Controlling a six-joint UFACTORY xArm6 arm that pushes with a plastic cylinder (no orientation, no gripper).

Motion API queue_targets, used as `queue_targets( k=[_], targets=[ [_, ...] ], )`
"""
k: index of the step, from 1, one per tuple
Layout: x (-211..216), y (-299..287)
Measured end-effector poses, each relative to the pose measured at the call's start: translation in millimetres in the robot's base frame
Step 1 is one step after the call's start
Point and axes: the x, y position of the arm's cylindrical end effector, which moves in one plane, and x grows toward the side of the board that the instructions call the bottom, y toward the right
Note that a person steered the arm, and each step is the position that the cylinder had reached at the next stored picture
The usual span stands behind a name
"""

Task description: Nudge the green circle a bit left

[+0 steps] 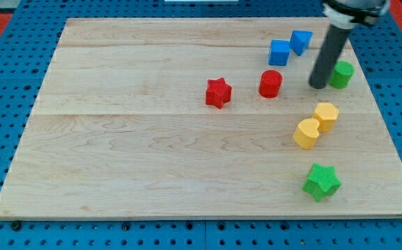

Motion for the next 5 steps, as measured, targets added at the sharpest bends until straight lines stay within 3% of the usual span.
queue_targets(
  k=[2, 3, 4, 5],
  targets=[
    [-1, -146],
    [-19, -83],
    [-23, 20],
    [-69, 35]
  ],
)
